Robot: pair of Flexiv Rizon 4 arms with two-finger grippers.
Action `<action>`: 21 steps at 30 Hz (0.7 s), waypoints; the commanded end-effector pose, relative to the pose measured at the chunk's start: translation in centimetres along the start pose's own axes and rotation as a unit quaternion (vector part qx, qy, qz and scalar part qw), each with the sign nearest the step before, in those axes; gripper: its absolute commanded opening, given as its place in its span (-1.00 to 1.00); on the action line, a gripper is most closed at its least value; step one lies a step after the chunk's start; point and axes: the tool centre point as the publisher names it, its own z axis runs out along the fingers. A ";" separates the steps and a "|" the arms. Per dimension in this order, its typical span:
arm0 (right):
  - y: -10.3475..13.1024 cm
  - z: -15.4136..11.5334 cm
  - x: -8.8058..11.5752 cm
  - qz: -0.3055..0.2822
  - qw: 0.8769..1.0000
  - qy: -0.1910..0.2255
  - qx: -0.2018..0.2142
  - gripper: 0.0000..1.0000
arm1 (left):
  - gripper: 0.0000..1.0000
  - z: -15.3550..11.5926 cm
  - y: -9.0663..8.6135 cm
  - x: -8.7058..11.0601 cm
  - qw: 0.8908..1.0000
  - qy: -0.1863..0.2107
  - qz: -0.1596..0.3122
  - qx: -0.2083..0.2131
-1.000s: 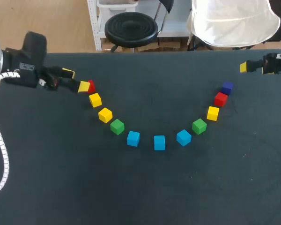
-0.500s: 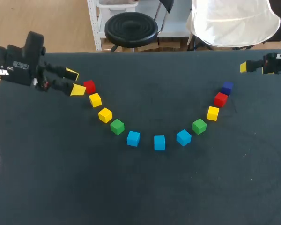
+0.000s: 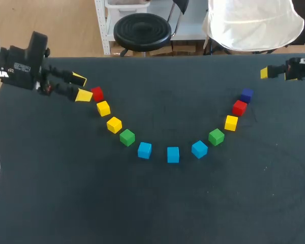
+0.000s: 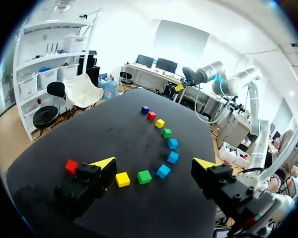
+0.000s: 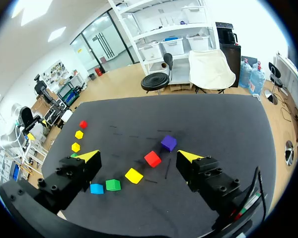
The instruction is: Place the blue cubes, place green cubes on the blue cubes, place the yellow cubes on the green cubes, then place the red cubes on the yellow cubes, and place purple cube on the red cubes.
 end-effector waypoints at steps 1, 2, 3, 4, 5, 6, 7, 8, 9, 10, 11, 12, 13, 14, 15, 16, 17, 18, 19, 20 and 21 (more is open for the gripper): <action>0.0 0.0 0.0 0.000 1.000 0.000 0.000 1.00 | 1.00 0.9 -1.4 0.1 0.998 -0.043 0.053 -0.001; 0.0 0.0 0.0 0.000 1.000 0.000 0.000 1.00 | 1.00 1.2 -2.0 -0.1 0.996 -0.049 0.071 0.010; 0.0 0.0 0.0 0.000 1.000 0.000 0.000 1.00 | 1.00 1.6 -2.4 -0.2 0.995 -0.050 0.086 0.014; 0.0 0.0 0.0 0.000 1.000 0.000 0.000 1.00 | 1.00 1.9 -2.8 -0.3 0.994 -0.051 0.097 0.026; 0.0 0.0 0.0 0.000 1.000 0.000 0.000 1.00 | 1.00 2.5 -3.1 -0.4 0.993 -0.046 0.100 0.041; 0.0 0.0 0.0 0.000 1.000 0.000 0.000 1.00 | 1.00 2.9 -3.4 -0.4 0.992 -0.043 0.109 0.050; 0.0 0.0 0.0 0.000 1.000 0.000 0.000 1.00 | 1.00 3.3 -3.6 -0.5 0.990 -0.040 0.122 0.056; 0.0 0.0 0.0 0.000 1.000 0.000 0.000 1.00 | 1.00 3.7 -3.8 -0.5 0.989 -0.033 0.129 0.062; 0.0 0.0 0.0 0.000 1.000 0.000 0.000 1.00 | 1.00 4.0 -3.8 -0.6 0.989 -0.025 0.136 0.058; 0.0 0.0 0.0 0.000 1.000 0.000 0.000 1.00 | 1.00 4.4 -3.8 -0.7 0.989 -0.013 0.140 0.050; 0.0 0.0 0.0 0.000 1.000 0.000 0.000 1.00 | 1.00 4.7 -3.7 -0.8 0.988 -0.002 0.147 0.039; 0.0 0.0 0.0 0.000 1.000 0.000 0.000 1.00 | 1.00 4.9 -3.6 -0.9 0.987 0.016 0.156 0.022; 0.0 0.0 0.0 0.000 1.000 0.000 0.000 1.00 | 1.00 5.2 -3.5 -1.1 0.985 0.031 0.167 0.005; 0.0 0.0 0.0 0.000 1.000 0.000 0.000 1.00 | 1.00 5.4 -3.4 -1.3 0.984 0.033 0.172 0.002; 0.0 0.0 0.0 0.000 1.000 0.000 0.000 1.00 | 1.00 5.6 -3.3 -1.5 0.983 0.038 0.178 -0.002; 0.0 0.0 0.0 0.000 1.000 0.000 0.000 1.00 | 1.00 5.7 -3.2 -1.8 0.981 0.049 0.187 -0.017; 0.0 0.0 0.0 0.000 1.000 0.000 0.000 1.00 | 1.00 5.9 -3.2 -2.0 0.979 0.057 0.193 -0.025; 0.0 0.0 0.0 0.000 1.000 0.000 0.000 1.00 | 1.00 6.0 -3.2 -2.2 0.979 0.055 0.196 -0.022; 0.0 0.0 0.0 0.000 1.000 0.000 0.000 1.00 | 1.00 6.2 -3.2 -2.4 0.979 0.055 0.197 -0.021; 0.0 0.0 0.0 0.000 1.000 0.000 0.000 1.00 | 1.00 6.4 -3.2 -2.6 0.978 0.059 0.200 -0.021; 0.0 0.0 0.0 0.000 1.000 0.000 0.000 1.00 | 1.00 6.6 -3.1 -2.7 0.978 0.060 0.201 -0.020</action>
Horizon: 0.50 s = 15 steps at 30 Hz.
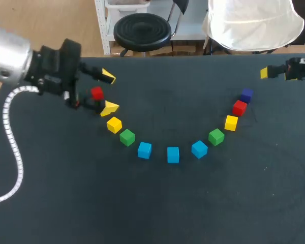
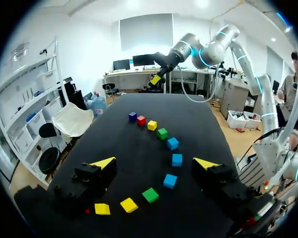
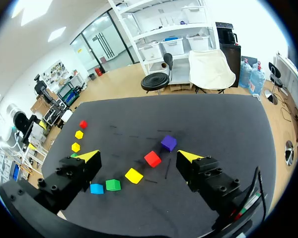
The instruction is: Place the blue cubes, place green cubes on the blue cubes, place the yellow cubes on the green cubes, then place the red cubes on the yellow cubes, and place purple cube on the red cubes.
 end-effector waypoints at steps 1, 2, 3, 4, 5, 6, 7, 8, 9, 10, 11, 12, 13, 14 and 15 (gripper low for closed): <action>0.0 0.0 0.0 0.000 1.000 0.000 0.000 1.00 | 1.00 1.2 0.5 -0.8 1.000 0.027 0.003 0.007; 0.0 0.0 0.0 0.000 1.000 0.000 0.000 1.00 | 1.00 1.4 0.5 -0.9 1.000 0.028 0.003 0.010; 0.0 0.0 0.0 0.000 1.000 0.000 0.000 1.00 | 1.00 1.8 0.6 -0.9 0.999 0.032 0.004 0.015; 0.0 0.0 0.0 0.000 1.000 0.000 0.000 1.00 | 1.00 2.1 0.7 -1.0 0.999 0.034 0.007 0.020; 0.0 0.0 0.0 0.000 1.000 0.000 0.000 1.00 | 1.00 2.5 0.8 -1.0 0.999 0.037 0.008 0.026; 0.0 0.0 0.0 0.000 1.000 0.000 0.000 1.00 | 1.00 2.9 0.9 -1.0 0.999 0.039 0.006 0.032; 0.0 0.0 0.0 0.000 1.000 0.000 0.000 1.00 | 1.00 3.3 1.2 -0.9 0.999 0.038 0.003 0.037; 0.0 0.0 0.0 0.000 1.000 0.000 0.000 1.00 | 1.00 3.6 1.5 -0.8 0.998 0.037 -0.005 0.042; 0.0 0.0 0.0 0.000 1.000 0.000 0.000 1.00 | 1.00 3.8 1.8 -0.6 0.998 0.039 -0.013 0.044; 0.0 0.0 0.0 0.000 1.000 0.000 0.000 1.00 | 1.00 4.0 2.2 -0.4 0.998 0.042 -0.018 0.044; 0.0 0.0 0.0 0.000 1.000 0.000 0.000 1.00 | 1.00 4.1 2.4 -0.3 0.998 0.046 -0.018 0.042; 0.0 0.0 0.0 0.000 1.000 0.000 0.000 1.00 | 1.00 4.1 2.6 -0.3 0.998 0.048 -0.019 0.041; 0.0 0.0 0.0 0.000 1.000 0.000 0.000 1.00 | 1.00 4.1 2.8 -0.3 0.998 0.049 -0.020 0.040; 0.0 0.0 0.0 0.000 1.000 0.000 0.000 1.00 | 1.00 4.0 3.1 -0.3 0.998 0.050 -0.022 0.039; 0.0 0.0 0.0 0.000 1.000 0.000 0.000 1.00 | 1.00 3.9 3.2 -0.3 0.998 0.050 -0.022 0.038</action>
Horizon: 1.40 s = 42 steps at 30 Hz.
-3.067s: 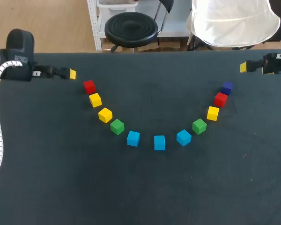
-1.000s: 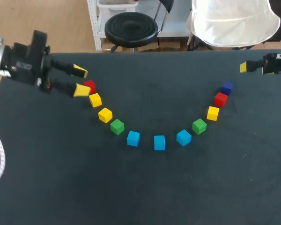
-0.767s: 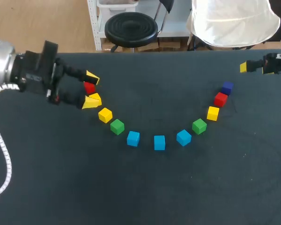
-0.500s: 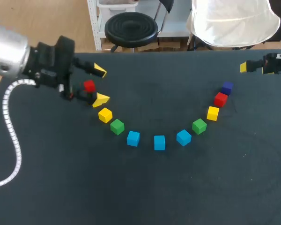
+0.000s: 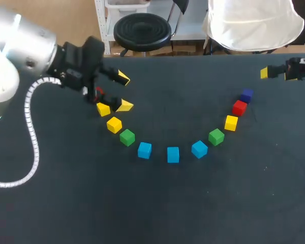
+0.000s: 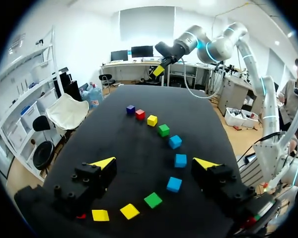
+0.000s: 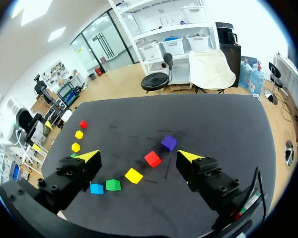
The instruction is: Place the blue cubes, place green cubes on the blue cubes, place the yellow cubes on the green cubes, then place the red cubes on the yellow cubes, and place purple cube on the red cubes.
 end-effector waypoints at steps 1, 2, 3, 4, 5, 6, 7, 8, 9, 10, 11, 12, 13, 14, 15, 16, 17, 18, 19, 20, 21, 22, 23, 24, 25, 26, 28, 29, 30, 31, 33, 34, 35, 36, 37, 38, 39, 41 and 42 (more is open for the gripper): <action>0.0 0.0 0.0 0.000 1.000 0.000 0.000 1.00 | 1.00 0.3 1.6 -0.4 1.000 0.017 -0.003 0.013; 0.0 0.0 0.0 0.000 1.000 0.000 0.000 1.00 | 1.00 0.2 1.7 -0.4 1.000 0.015 -0.005 0.011; 0.0 0.0 0.0 0.000 1.000 0.000 0.000 1.00 | 1.00 0.1 1.8 -0.4 1.000 0.014 -0.007 0.010; 0.0 0.0 0.0 0.000 1.000 0.000 0.000 1.00 | 1.00 0.0 2.0 -0.4 1.000 0.016 -0.013 0.009; 0.0 0.0 0.0 0.000 1.000 0.000 0.000 1.00 | 1.00 -0.1 2.0 -0.4 1.000 0.013 -0.019 0.008; 0.0 0.0 0.0 0.000 1.000 0.000 0.000 1.00 | 1.00 -0.3 2.0 -0.3 1.000 0.012 -0.024 0.011; 0.0 0.0 0.0 0.000 1.000 0.000 0.000 1.00 | 1.00 -0.3 2.0 -0.3 1.000 0.012 -0.024 0.011; 0.0 0.0 0.0 0.000 1.000 0.000 0.000 1.00 | 1.00 -0.3 2.0 -0.3 1.000 0.012 -0.024 0.011; 0.0 0.0 0.0 0.000 1.000 0.000 0.000 1.00 | 1.00 -0.3 2.0 -0.3 1.000 0.012 -0.024 0.011; 0.0 0.0 0.0 0.000 1.000 0.000 0.000 1.00 | 1.00 -0.3 2.0 -0.3 1.000 0.012 -0.024 0.011; 0.0 0.0 0.0 0.000 1.000 0.000 0.000 1.00 | 1.00 -0.3 2.0 -0.3 1.000 0.012 -0.024 0.011; 0.0 0.0 0.0 0.000 1.000 0.000 0.000 1.00 | 1.00 -0.3 2.0 -0.3 1.000 0.012 -0.024 0.011; 0.0 0.0 0.0 0.000 1.000 0.000 0.000 1.00 | 1.00 -0.3 2.0 -0.3 1.000 0.012 -0.024 0.011; 0.0 0.0 0.0 0.000 1.000 0.000 0.000 1.00 | 1.00 -0.3 2.0 -0.3 1.000 0.012 -0.024 0.011; 0.0 0.0 0.0 0.000 1.000 0.000 0.000 1.00 | 1.00 -0.3 2.0 -0.3 1.000 0.012 -0.024 0.011; 0.0 0.0 0.0 0.000 1.000 0.000 0.000 1.00 | 1.00 -0.3 2.0 -0.3 1.000 0.012 -0.024 0.011; 0.0 0.0 0.0 0.000 1.000 0.000 0.000 1.00 | 1.00 -0.5 2.0 0.1 1.000 0.015 -0.015 0.001; 0.0 0.0 0.0 0.000 1.000 0.000 0.000 1.00 | 1.00 -0.5 2.1 0.6 1.000 0.019 -0.008 -0.005; 0.0 0.0 0.0 0.000 1.000 0.000 0.000 1.00 | 1.00 -0.5 2.2 1.1 1.000 0.026 -0.015 0.000; 0.0 0.0 0.0 0.000 1.000 0.000 0.000 1.00 | 1.00 -0.4 2.5 1.5 0.999 0.039 -0.019 -0.007; 0.0 0.0 0.0 0.000 1.000 0.000 0.000 1.00 | 1.00 -0.4 2.7 1.8 0.998 0.053 -0.010 -0.014; 0.0 0.0 0.0 0.000 1.000 0.000 0.000 1.00 | 1.00 -0.4 3.0 2.0 0.998 0.064 -0.007 -0.016; 0.0 0.0 0.0 0.000 1.000 0.000 0.000 1.00 | 1.00 -0.4 3.4 2.2 0.998 0.066 -0.012 -0.016; 0.0 0.0 0.0 0.000 1.000 0.000 0.000 1.00 | 1.00 -0.6 3.7 2.2 0.998 0.066 -0.007 -0.017; 0.0 0.0 0.0 0.000 1.000 0.000 0.000 1.00 | 1.00 -0.8 4.1 2.1 0.997 0.074 0.002 -0.019; 0.0 0.0 0.0 0.000 1.000 0.000 0.000 1.00 | 1.00 -0.9 4.5 2.2 0.997 0.080 0.005 -0.021; 0.0 0.0 0.0 0.000 1.000 0.000 0.000 1.00 | 1.00 -1.1 5.1 2.2 0.996 0.086 0.012 -0.026; 0.0 0.0 0.0 0.000 1.000 0.000 0.000 1.00 | 1.00 -1.1 5.4 2.2 0.996 0.089 0.017 -0.026; 0.0 0.0 0.0 0.000 1.000 0.000 0.000 1.00 | 1.00 -1.1 5.7 2.2 0.996 0.087 0.020 -0.025; 0.0 0.0 0.0 0.000 1.000 0.000 0.000 1.00 | 1.00 -1.0 5.9 2.2 0.996 0.082 0.025 -0.018; 0.0 0.0 0.0 0.000 1.000 0.000 0.000 1.00 | 1.00 -0.5 6.3 2.6 0.995 0.095 0.024 -0.013; 0.0 0.0 0.0 0.000 1.000 0.000 0.000 1.00 | 1.00 -0.3 6.6 2.8 0.995 0.098 0.023 -0.003; 0.0 0.0 0.0 0.000 1.000 0.000 0.000 1.00 | 1.00 -0.1 6.7 3.0 0.995 0.101 0.018 0.002; 0.0 0.0 0.0 0.000 1.000 0.000 0.000 1.00 | 1.00 -0.1 6.9 3.1 0.994 0.104 0.013 0.004; 0.0 0.0 0.0 0.000 1.000 0.000 0.000 1.00 | 1.00 -0.1 7.1 3.2 0.995 0.102 0.006 0.010; 0.0 0.0 0.0 0.000 1.000 0.000 0.000 1.00 | 1.00 -0.2 7.2 3.2 0.995 0.097 -0.001 0.011; 0.0 0.0 0.0 0.000 1.000 0.000 0.000 1.00 | 1.00 -0.3 7.1 3.1 0.996 0.094 0.000 0.013; 0.0 0.0 0.0 0.000 1.000 0.000 0.000 1.00 | 1.00 -0.4 6.9 3.1 0.996 0.091 -0.001 0.016; 0.0 0.0 0.0 0.000 1.000 0.000 0.000 1.00 | 1.00 -0.5 6.9 3.1 0.996 0.092 0.000 0.016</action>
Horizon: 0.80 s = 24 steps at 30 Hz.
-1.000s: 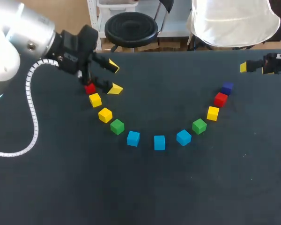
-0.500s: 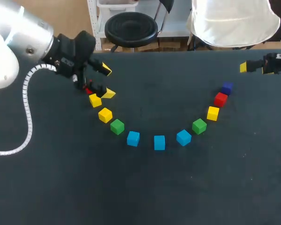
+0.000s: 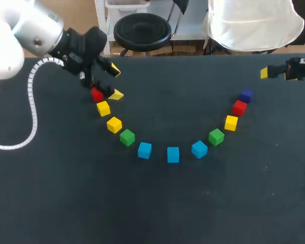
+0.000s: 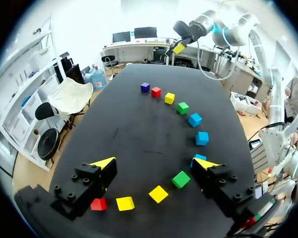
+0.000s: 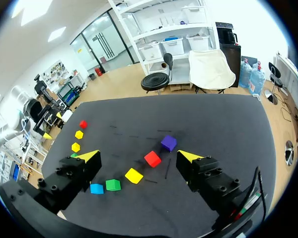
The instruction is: Place the blue cubes, place green cubes on the blue cubes, place the yellow cubes on the green cubes, then place the red cubes on the yellow cubes, and place purple cube on the red cubes.
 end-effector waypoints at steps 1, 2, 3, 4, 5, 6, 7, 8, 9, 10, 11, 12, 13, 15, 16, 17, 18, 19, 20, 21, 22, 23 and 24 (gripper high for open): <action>0.0 0.0 0.0 0.000 1.000 0.000 0.000 1.00 | 1.00 0.0 0.5 -0.1 1.000 0.001 0.001 0.019; 0.0 0.0 0.0 0.000 1.000 0.000 0.000 1.00 | 1.00 0.0 0.4 -0.1 1.000 -0.001 0.001 0.022; 0.0 0.0 0.0 0.000 1.000 0.000 0.000 1.00 | 1.00 0.0 0.4 -0.1 1.000 -0.004 -0.001 0.027; 0.0 0.0 0.0 0.000 1.000 0.000 0.000 1.00 | 1.00 0.2 0.1 -0.2 0.999 -0.009 0.009 0.036; 0.0 0.0 0.0 0.000 1.000 0.000 0.000 1.00 | 1.00 0.3 -0.3 -0.2 0.999 -0.012 0.016 0.049; 0.0 0.0 0.0 0.000 1.000 0.000 0.000 1.00 | 1.00 0.4 -0.5 -0.3 0.998 -0.013 0.019 0.057; 0.0 0.0 0.0 0.000 1.000 0.000 0.000 1.00 | 1.00 0.5 -0.8 -0.3 0.997 -0.005 0.027 0.065; 0.0 0.0 0.0 0.000 1.000 0.000 0.000 1.00 | 1.00 0.5 -0.9 -0.4 0.997 -0.003 0.029 0.066; 0.0 0.0 0.0 0.000 1.000 0.000 0.000 1.00 | 1.00 0.5 -1.0 -0.4 0.997 -0.004 0.029 0.067; 0.0 0.0 0.0 0.000 1.000 0.000 0.000 1.00 | 1.00 0.5 -1.0 -0.4 0.997 -0.004 0.029 0.066; 0.0 0.0 0.0 0.000 1.000 0.000 0.000 1.00 | 1.00 0.5 -1.0 -0.4 0.997 -0.005 0.028 0.065; 0.0 0.0 0.0 0.000 1.000 0.000 0.000 1.00 | 1.00 0.4 -1.0 -0.5 0.998 -0.005 0.027 0.062; 0.0 0.0 0.0 0.000 1.000 0.000 0.000 1.00 | 1.00 0.4 -0.9 -0.5 0.998 -0.004 0.023 0.058; 0.0 0.0 0.0 0.000 1.000 0.000 0.000 1.00 | 1.00 0.4 -0.8 -0.5 0.998 -0.012 0.019 0.059; 0.0 0.0 0.0 0.000 1.000 0.000 0.000 1.00 | 1.00 0.4 -0.8 -0.5 0.998 -0.012 0.019 0.059; 0.0 0.0 0.0 0.000 1.000 0.000 0.000 1.00 | 1.00 0.4 -0.8 -0.5 0.998 -0.012 0.019 0.059; 0.0 0.0 0.0 0.000 1.000 0.000 0.000 1.00 | 1.00 0.4 -0.8 -0.5 0.998 -0.012 0.019 0.059; 0.0 0.0 0.0 0.000 1.000 0.000 0.000 1.00 | 1.00 0.4 -0.8 -0.5 0.998 -0.012 0.019 0.059; 0.0 0.0 0.0 0.000 1.000 0.000 0.000 1.00 | 1.00 0.4 -0.8 -0.5 0.998 -0.012 0.019 0.059; 0.0 0.0 0.0 0.000 1.000 0.000 0.000 1.00 | 1.00 0.4 -0.8 -0.5 0.998 -0.012 0.019 0.059; 0.0 0.0 0.0 0.000 1.000 0.000 0.000 1.00 | 1.00 0.4 -0.8 -0.5 0.998 -0.012 0.019 0.059; 0.0 0.0 0.0 0.000 1.000 0.000 0.000 1.00 | 1.00 0.4 -0.8 -0.5 0.998 -0.012 0.019 0.059; 0.0 0.0 0.0 0.000 1.000 0.000 0.000 1.00 | 1.00 0.4 -0.8 -0.5 0.998 -0.012 0.019 0.059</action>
